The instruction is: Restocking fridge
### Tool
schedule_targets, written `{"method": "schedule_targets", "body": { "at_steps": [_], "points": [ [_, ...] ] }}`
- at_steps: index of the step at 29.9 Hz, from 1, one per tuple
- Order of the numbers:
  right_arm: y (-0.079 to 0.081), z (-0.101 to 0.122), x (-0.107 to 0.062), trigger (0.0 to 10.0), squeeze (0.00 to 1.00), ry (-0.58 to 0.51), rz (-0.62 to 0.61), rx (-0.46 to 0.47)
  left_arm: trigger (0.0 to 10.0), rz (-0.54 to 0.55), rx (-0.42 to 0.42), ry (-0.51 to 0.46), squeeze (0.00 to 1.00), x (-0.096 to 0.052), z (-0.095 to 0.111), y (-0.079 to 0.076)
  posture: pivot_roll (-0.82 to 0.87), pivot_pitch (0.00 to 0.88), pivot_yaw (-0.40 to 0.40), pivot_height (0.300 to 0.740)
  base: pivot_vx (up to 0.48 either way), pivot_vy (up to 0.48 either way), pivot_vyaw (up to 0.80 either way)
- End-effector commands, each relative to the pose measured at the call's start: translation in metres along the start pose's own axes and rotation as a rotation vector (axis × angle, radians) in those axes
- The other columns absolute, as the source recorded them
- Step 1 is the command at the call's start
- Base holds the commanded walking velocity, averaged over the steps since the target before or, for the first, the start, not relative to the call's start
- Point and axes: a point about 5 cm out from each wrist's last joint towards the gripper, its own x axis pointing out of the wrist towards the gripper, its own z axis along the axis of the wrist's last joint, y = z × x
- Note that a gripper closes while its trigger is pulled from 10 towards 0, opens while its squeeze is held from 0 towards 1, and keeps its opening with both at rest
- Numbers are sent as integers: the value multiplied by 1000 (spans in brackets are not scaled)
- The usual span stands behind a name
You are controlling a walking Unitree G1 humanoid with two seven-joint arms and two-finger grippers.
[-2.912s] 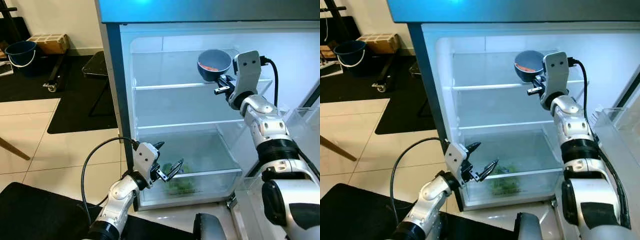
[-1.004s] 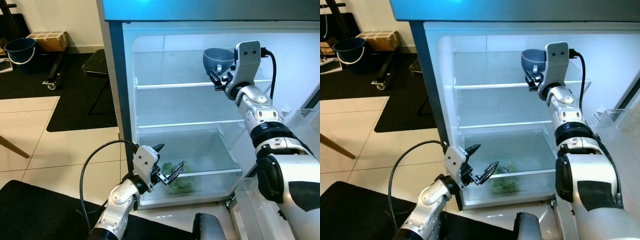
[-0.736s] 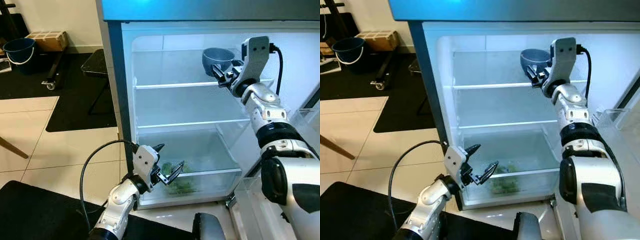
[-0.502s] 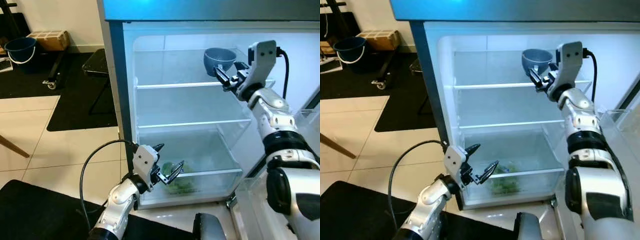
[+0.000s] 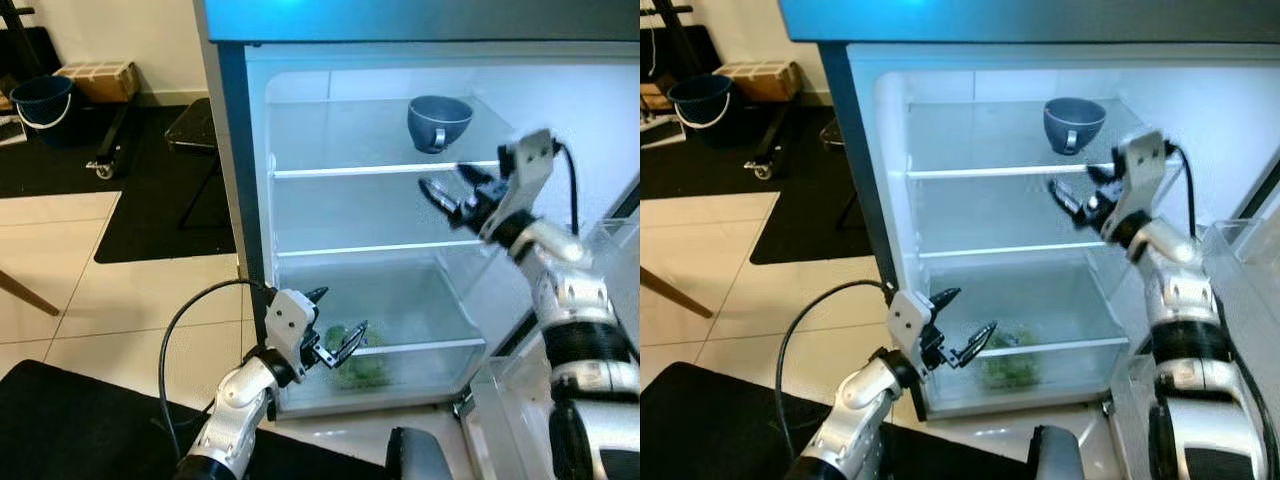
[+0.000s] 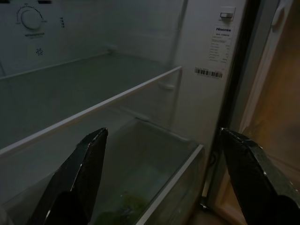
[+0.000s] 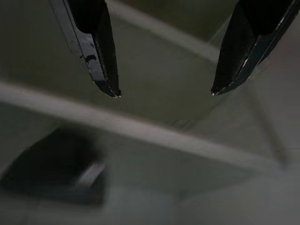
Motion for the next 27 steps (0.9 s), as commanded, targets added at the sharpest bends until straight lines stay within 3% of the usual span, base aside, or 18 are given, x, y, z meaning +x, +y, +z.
{"method": "schedule_targets", "body": {
  "at_steps": [1,3,9,10,11,12,13,17,20,21,22,23,27],
  "points": [
    [5,2,-1,10000,0,-7,33,5,10000,-2,-9,17,0,-2,-4,0,95,40,-18,524,0,0,0],
    [7,-1,-3,10000,0,2,40,9,10000,-4,-8,20,0,-3,-5,0,95,40,-18,524,0,0,0],
    [19,-38,-16,10000,0,112,62,73,10000,0,-9,41,0,-7,-9,2,97,39,-19,524,0,0,0],
    [22,-52,-20,10000,224,147,56,102,10000,3,-10,53,0,-9,-12,3,96,36,-21,524,0,0,0],
    [22,-52,-20,10000,224,147,56,102,10000,3,-10,53,0,-9,-12,3,96,36,-21,524,0,0,0],
    [24,-58,-22,10000,710,168,48,115,10000,4,-11,59,0,-10,-13,3,95,37,-20,524,0,0,0],
    [26,-65,-25,10000,1000,184,45,136,10000,4,-12,66,0,-11,-15,2,95,37,-20,524,0,0,0],
    [30,-83,-31,10000,1000,236,33,180,10000,1,-14,86,0,-14,-20,1,97,35,-22,524,0,0,0],
    [37,-113,-41,10000,1000,355,2,200,10000,3,-23,124,0,-19,-28,-1,96,32,-22,524,0,0,0],
    [42,-124,-46,10000,165,403,7,209,10000,7,-31,142,0,-22,-32,-1,95,32,-22,524,0,0,0],
    [45,-132,-49,10000,165,433,11,216,10000,8,-36,153,0,-24,-35,-1,95,32,-22,524,0,0,0],
    [47,-135,-51,10000,0,446,16,223,10000,9,-39,159,0,-25,-36,-2,95,32,-22,524,0,0,0],
    [49,-154,-62,10000,0,530,-40,236,10000,13,-53,199,0,-31,-44,-2,94,30,-21,524,0,0,0]
  ]
}}
